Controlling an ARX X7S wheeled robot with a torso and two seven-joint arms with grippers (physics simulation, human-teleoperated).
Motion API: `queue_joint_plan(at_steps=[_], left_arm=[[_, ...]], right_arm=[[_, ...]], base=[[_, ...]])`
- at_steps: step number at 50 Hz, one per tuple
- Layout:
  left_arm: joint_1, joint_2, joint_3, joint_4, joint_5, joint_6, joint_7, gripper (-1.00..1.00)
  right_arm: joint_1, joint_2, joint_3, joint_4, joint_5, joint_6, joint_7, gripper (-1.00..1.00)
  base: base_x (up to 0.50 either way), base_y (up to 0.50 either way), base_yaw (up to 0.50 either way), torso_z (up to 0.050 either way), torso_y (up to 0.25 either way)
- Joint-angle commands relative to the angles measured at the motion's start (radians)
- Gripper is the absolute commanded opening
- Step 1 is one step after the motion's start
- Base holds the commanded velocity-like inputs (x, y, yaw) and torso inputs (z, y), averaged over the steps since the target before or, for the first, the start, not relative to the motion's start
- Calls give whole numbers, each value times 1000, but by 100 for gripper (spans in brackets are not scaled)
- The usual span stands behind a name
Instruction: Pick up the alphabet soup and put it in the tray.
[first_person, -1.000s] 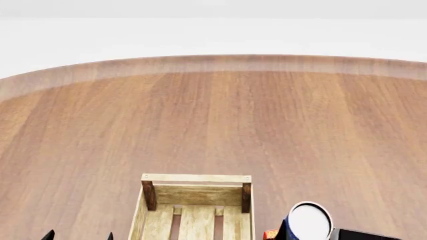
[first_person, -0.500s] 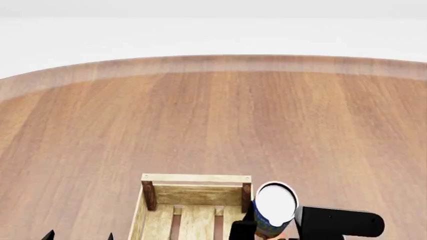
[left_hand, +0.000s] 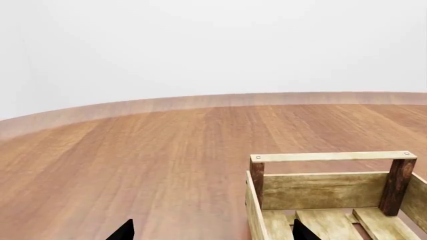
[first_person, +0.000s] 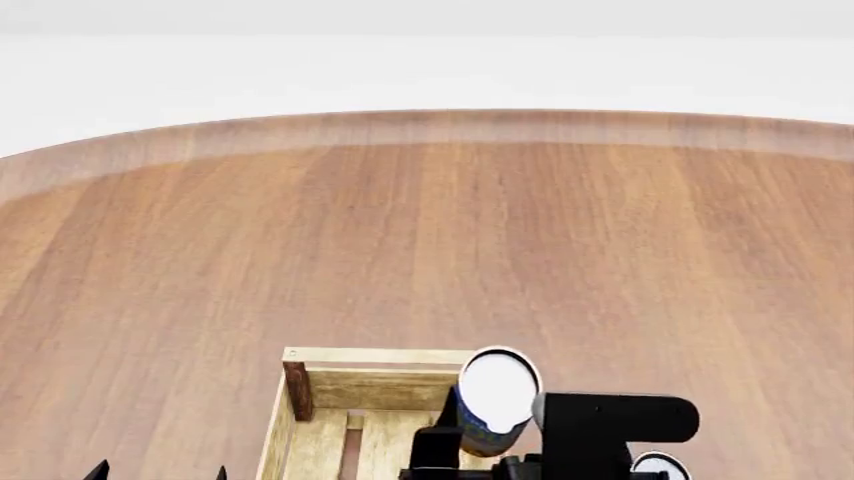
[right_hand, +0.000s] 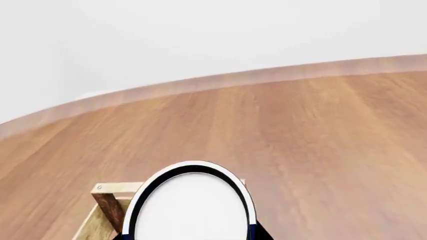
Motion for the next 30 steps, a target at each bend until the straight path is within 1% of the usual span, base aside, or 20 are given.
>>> queue_joint_plan(at_steps=[1,30], left_arm=[[0,-3,4,2,-1,1,-4,100],[0,-10,15,4,-2,4,-9,100]], right_arm=[[40,-24,-53,77,-47,-55,-39,-100],[105,-65,-171,324,-130,-190,-93,-100]], base=[[0,0,0,0,0],[0,0,0,0,1]])
